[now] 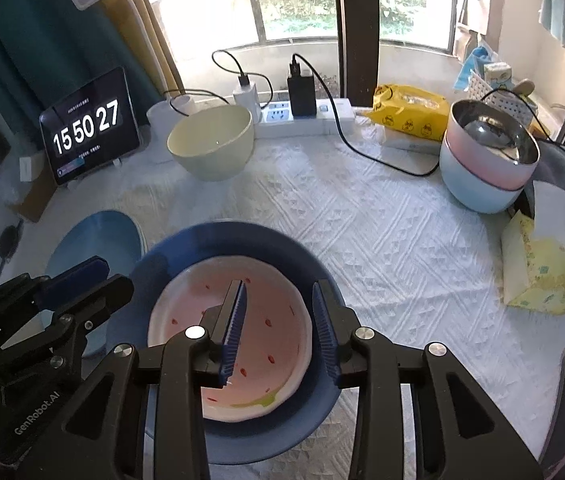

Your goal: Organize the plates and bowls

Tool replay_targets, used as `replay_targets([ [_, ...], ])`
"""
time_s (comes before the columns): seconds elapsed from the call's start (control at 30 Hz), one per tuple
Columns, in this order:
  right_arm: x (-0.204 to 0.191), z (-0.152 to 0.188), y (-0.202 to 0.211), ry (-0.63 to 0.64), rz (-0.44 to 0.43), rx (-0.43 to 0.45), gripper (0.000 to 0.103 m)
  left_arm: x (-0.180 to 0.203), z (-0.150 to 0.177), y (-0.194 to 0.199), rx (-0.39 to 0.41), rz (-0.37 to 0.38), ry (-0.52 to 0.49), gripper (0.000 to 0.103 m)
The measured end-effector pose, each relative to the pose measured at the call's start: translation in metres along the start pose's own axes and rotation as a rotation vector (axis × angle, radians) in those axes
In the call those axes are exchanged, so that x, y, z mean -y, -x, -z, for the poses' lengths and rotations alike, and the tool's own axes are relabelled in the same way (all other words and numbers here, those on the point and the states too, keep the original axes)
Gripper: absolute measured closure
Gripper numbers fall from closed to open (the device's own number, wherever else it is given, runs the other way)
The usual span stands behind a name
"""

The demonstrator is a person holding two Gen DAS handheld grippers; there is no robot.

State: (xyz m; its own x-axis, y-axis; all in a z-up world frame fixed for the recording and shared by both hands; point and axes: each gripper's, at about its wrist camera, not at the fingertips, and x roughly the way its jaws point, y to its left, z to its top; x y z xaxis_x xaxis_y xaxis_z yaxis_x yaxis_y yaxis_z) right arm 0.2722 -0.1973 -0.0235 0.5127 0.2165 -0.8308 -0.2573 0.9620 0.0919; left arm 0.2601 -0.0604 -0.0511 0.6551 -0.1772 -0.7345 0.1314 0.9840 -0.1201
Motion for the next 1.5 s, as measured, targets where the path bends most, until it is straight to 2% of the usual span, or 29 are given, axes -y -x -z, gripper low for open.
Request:
replay_targets([
  [0.23, -0.003, -0.012, 0.009, -0.008, -0.018, 0.026, 0.067, -0.012, -0.016, 0.011, 0.042, -0.009, 0.013, 0.066],
  [0.37, -0.006, -0.02, 0.013, -0.009, -0.022, 0.038, 0.067, -0.021, -0.023, 0.016, 0.061, -0.008, 0.034, 0.057],
  [0.67, -0.017, -0.04, 0.022, 0.009, -0.047, 0.069, 0.067, -0.033, -0.044, 0.02, 0.106, -0.028, 0.03, 0.057],
  [1.07, -0.029, -0.071, 0.017, 0.063, -0.036, 0.085, 0.067, -0.055, -0.068, 0.024, 0.155, -0.03, 0.084, 0.057],
  [1.5, -0.031, -0.103, -0.006, 0.09, -0.048, 0.102, 0.067, -0.082, -0.096, -0.004, 0.168, -0.065, 0.123, 0.057],
])
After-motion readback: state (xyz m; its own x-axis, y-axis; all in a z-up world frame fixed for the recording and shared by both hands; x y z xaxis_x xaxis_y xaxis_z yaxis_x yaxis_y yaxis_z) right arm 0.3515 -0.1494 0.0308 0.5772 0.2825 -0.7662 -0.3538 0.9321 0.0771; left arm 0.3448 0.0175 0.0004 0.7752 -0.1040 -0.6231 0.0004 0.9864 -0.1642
